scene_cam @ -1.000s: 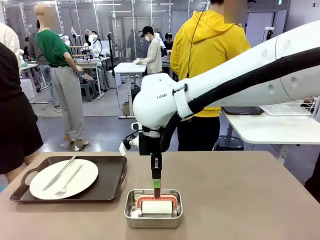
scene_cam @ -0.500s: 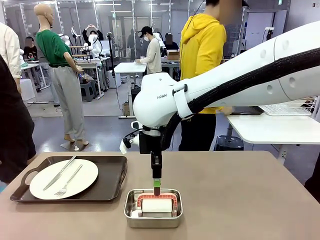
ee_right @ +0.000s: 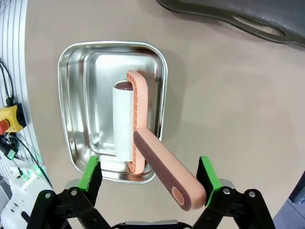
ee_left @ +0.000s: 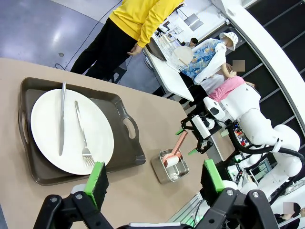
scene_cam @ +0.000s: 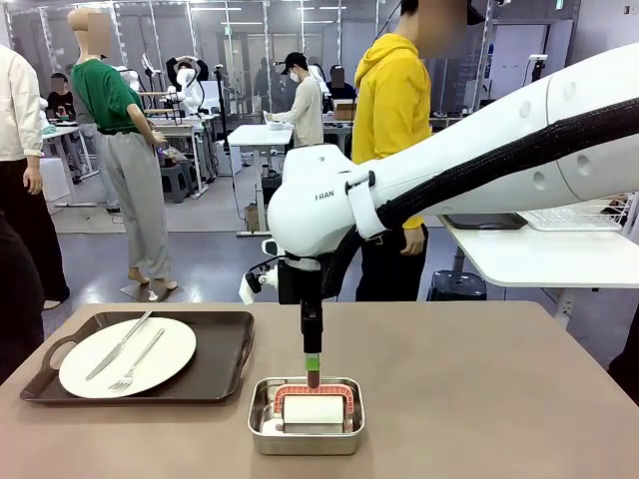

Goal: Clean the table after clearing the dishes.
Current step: Place the Lint Roller back on top of the Airtight Container, then when the right (or left) Handle tray is removed, use the right hand (or left hand) to clean the right (or left) side of the table with the Lint Roller.

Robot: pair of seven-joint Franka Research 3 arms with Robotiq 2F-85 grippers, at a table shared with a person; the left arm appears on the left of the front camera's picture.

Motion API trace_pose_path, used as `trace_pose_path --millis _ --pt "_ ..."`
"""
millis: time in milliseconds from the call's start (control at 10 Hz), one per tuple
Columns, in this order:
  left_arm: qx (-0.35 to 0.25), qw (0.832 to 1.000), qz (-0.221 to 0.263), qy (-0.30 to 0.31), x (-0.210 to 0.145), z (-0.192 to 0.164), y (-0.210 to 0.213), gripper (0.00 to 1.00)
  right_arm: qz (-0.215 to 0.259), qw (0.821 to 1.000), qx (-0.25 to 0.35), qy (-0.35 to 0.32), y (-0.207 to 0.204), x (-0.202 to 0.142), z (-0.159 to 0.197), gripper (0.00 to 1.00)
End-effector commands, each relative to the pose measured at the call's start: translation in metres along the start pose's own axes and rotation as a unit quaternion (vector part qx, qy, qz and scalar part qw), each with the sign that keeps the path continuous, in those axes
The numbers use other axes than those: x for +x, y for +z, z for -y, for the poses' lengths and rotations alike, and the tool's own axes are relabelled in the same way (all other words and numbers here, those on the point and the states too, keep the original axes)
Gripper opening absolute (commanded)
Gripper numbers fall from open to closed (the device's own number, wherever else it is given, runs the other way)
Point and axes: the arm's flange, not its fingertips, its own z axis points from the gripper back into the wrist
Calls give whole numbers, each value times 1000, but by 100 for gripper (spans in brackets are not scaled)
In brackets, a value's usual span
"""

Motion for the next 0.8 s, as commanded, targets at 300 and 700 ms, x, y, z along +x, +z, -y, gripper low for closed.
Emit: trace_pose_path --millis 300,700 --pt "-4 1000 2 -3 3 1 2 100 0 1000 0 0 0 0 0 100" --pt "-4 1000 2 -3 3 1 2 100 0 1000 0 0 0 0 0 100"
